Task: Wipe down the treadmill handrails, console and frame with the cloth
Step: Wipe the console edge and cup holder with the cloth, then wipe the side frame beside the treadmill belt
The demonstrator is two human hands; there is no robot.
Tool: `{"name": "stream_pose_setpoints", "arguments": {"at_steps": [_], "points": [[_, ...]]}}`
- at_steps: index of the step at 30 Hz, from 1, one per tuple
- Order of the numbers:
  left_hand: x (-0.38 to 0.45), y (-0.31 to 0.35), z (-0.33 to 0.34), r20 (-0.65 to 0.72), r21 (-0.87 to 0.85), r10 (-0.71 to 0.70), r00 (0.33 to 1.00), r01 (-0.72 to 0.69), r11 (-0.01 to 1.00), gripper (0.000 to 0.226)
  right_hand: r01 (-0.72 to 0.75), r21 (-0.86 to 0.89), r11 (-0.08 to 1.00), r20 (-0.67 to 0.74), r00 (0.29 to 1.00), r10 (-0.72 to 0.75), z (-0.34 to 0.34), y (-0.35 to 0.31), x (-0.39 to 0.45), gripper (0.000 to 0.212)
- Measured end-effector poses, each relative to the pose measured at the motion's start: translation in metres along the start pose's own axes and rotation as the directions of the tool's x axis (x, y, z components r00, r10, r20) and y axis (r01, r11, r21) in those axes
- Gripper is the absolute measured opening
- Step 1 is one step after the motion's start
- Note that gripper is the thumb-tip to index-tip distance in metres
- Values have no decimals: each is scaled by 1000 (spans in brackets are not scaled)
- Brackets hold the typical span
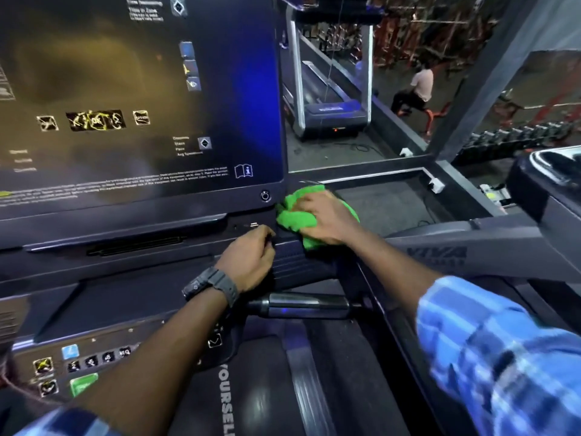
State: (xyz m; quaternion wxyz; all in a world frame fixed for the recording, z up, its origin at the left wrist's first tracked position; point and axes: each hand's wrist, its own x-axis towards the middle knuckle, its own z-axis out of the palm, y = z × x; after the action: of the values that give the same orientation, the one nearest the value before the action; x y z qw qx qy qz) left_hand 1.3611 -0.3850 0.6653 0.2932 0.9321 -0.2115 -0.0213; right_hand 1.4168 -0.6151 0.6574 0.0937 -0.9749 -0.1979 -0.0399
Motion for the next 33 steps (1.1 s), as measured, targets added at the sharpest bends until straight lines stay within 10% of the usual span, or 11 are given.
{"name": "stream_pose_setpoints", "arguments": {"at_steps": [6,12,23,29,33], "points": [[-2,10,5,190,208,108,976,-148,967,27,-526,18,850,-6,850,526,-19,52,-71,51],[-9,50,23,418,260,192,888,-319,911,36,-302,149,941,73,953,294,-16,-6,-137,50],[-35,77,50,414,340,273,869,-425,839,33,-654,19,756,-17,756,654,-20,-50,-219,49],[-49,63,51,407,259,344,846,-468,845,32,-475,-140,869,46,874,485,-26,-109,-293,49],[-53,65,52,419,214,344,840,-460,862,33,-795,-68,603,-106,606,788,-31,-105,-315,45]]}}
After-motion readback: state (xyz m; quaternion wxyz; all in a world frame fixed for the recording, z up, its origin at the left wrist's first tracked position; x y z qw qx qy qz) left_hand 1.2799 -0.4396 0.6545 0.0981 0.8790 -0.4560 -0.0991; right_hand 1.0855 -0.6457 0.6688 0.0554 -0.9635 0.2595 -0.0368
